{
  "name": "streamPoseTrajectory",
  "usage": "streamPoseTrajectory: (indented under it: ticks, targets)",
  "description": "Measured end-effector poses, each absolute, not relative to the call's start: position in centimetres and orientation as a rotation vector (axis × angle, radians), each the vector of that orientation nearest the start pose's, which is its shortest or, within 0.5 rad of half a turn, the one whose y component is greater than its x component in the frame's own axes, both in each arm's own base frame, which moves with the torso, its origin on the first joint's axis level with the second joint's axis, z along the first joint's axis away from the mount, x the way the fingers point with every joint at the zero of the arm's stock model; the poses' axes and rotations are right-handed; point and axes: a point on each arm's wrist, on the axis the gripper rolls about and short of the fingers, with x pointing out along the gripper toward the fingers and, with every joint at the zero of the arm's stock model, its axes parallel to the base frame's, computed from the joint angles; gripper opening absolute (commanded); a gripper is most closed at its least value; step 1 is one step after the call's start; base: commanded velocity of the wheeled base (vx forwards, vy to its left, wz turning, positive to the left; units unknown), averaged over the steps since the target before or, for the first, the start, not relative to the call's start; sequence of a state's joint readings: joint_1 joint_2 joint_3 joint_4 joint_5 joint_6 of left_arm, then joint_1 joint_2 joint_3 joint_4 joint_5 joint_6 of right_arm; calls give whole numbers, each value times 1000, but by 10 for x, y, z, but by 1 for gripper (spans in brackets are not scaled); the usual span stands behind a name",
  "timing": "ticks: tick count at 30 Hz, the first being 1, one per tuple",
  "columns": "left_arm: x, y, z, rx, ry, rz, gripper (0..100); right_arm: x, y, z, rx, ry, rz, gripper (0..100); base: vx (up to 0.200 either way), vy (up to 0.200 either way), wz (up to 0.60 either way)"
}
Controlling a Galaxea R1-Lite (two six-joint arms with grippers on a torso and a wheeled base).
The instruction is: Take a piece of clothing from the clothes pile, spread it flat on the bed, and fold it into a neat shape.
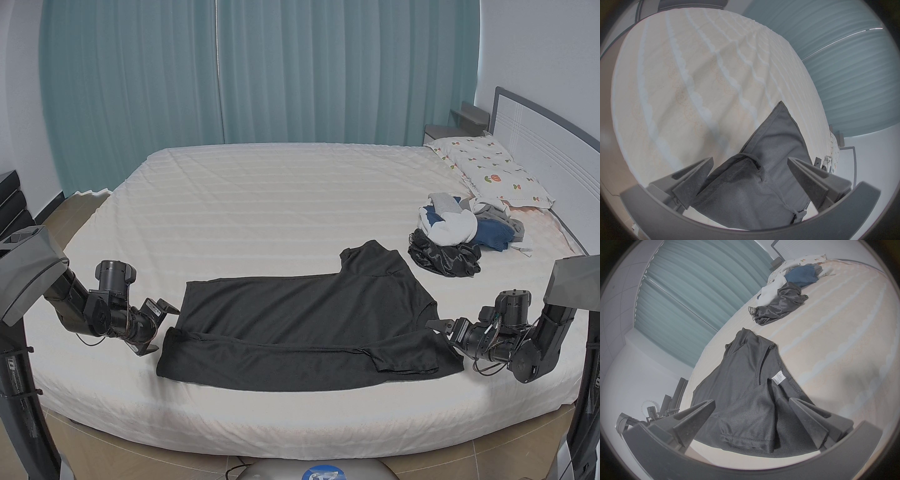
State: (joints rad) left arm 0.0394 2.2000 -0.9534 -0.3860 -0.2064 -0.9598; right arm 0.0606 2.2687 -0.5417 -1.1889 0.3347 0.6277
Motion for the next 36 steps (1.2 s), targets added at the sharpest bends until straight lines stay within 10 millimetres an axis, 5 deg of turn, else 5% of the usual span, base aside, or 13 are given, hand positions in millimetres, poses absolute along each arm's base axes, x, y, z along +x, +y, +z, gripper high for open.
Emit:
streamPoseTrajectory:
  ticks: [14,28,36]
  targets:
    - [361,6,29,-705,897,8,100,325,29,-8,674,650,202,100,0,0,0]
    - [326,-19,46,-565,889,-216,100,324,29,-8,675,649,201,100,0,0,0]
    - [341,-30,35,-553,909,-229,100,324,29,-8,675,650,202,100,0,0,0]
